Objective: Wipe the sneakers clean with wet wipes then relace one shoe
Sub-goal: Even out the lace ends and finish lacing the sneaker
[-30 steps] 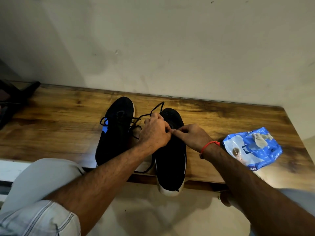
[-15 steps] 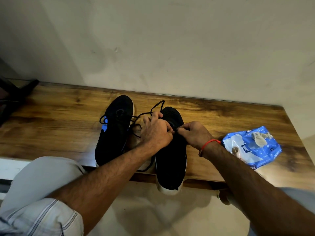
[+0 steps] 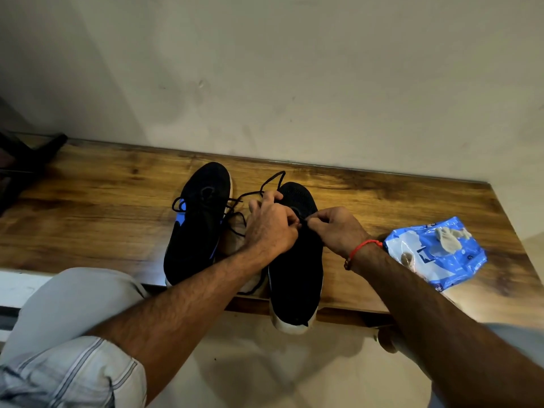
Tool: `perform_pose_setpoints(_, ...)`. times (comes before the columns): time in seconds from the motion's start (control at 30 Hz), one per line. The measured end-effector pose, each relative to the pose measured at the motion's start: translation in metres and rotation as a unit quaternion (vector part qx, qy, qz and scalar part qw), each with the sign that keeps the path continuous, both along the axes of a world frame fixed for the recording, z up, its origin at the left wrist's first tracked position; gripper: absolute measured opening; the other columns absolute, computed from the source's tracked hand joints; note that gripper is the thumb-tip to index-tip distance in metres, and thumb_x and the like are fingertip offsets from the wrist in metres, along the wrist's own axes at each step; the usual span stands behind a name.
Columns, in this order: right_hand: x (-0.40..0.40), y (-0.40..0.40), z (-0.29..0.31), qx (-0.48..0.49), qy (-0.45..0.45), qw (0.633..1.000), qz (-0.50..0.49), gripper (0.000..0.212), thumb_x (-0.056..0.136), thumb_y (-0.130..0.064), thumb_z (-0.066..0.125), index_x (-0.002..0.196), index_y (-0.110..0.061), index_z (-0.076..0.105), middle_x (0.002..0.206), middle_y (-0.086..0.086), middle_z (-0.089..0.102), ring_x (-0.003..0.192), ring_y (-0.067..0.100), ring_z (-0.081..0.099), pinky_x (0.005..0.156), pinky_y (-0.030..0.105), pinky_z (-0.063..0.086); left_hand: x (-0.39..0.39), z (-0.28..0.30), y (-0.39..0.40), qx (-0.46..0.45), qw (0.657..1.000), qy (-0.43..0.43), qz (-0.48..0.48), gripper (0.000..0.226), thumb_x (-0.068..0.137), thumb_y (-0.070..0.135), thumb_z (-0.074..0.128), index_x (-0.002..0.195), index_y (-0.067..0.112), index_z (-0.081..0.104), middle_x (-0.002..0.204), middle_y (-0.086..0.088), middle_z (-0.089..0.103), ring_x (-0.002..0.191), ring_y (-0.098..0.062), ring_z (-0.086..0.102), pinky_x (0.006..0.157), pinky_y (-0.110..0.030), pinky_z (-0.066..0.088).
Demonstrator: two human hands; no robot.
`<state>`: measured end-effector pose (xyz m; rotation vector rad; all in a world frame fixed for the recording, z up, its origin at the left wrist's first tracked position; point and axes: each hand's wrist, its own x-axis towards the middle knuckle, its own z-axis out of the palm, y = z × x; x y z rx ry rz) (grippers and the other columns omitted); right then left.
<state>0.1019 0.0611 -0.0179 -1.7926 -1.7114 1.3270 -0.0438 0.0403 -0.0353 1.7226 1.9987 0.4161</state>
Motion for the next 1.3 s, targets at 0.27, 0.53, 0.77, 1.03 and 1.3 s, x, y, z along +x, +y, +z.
perform_pose_setpoints(0.27, 0.008, 0.002, -0.011, -0.036, 0.107, 0.992, -0.062, 0.010, 0.094, -0.016, 0.066, 0.088, -0.013, 0.073, 0.082, 0.007, 0.070, 0.075, 0.017, 0.061, 0.072, 0.034, 0.052, 0.002, -0.019, -0.001, 0.058, 0.996, -0.053, 0.034, 0.009, 0.087, 0.036, 0.077, 0.095, 0.031, 0.078, 0.138, 0.011, 0.045, 0.118, -0.022, 0.034, 0.098, -0.039, 0.036)
perform_pose_setpoints(0.53, 0.007, 0.005, -0.022, -0.054, 0.153, 0.982, -0.095, 0.014, 0.093, -0.009, 0.065, 0.081, -0.013, 0.067, 0.072, 0.003, 0.063, 0.062, 0.012, 0.052, 0.059, 0.024, 0.046, 0.004, -0.022, -0.005, 0.060, 0.992, -0.089, 0.058, 0.008, 0.086, 0.034, 0.078, 0.093, 0.031, 0.077, 0.140, 0.013, 0.043, 0.126, -0.020, 0.030, 0.090, -0.035, 0.021)
perform_pose_setpoints(0.77, 0.005, 0.009, -0.024, -0.039, 0.071, 0.995, -0.063, 0.024, 0.098, -0.023, 0.059, 0.076, -0.018, 0.066, 0.071, 0.003, 0.061, 0.069, 0.016, 0.055, 0.071, 0.037, 0.047, 0.004, -0.015, -0.003, 0.056, 0.995, -0.068, 0.036, 0.011, 0.087, 0.038, 0.077, 0.097, 0.035, 0.076, 0.145, 0.012, 0.040, 0.129, -0.023, 0.030, 0.097, -0.040, 0.029)
perform_pose_setpoints(1.03, 0.014, 0.015, -0.009, -0.111, 0.187, 0.956, -0.199, 0.010, 0.104, -0.018, 0.042, 0.100, -0.011, 0.048, 0.088, 0.008, 0.062, 0.065, 0.023, 0.066, 0.063, 0.035, 0.054, -0.008, 0.021, 0.004, -0.065, 0.998, -0.016, -0.008, 0.022, 0.086, 0.042, 0.072, 0.107, 0.045, 0.067, 0.156, 0.008, 0.027, 0.140, -0.027, 0.027, 0.106, -0.050, 0.026)
perform_pose_setpoints(1.3, 0.022, 0.015, -0.012, 0.205, -0.155, 0.966, 0.028, 0.016, 0.094, -0.030, 0.060, 0.109, -0.025, 0.062, 0.120, 0.001, 0.058, 0.119, 0.027, 0.050, 0.099, 0.043, 0.040, -0.023, 0.024, -0.005, -0.050, 0.997, 0.055, -0.013, 0.048, 0.082, 0.069, 0.063, 0.115, 0.036, 0.051, 0.163, 0.000, 0.010, 0.149, -0.036, 0.015, 0.115, -0.063, 0.018)
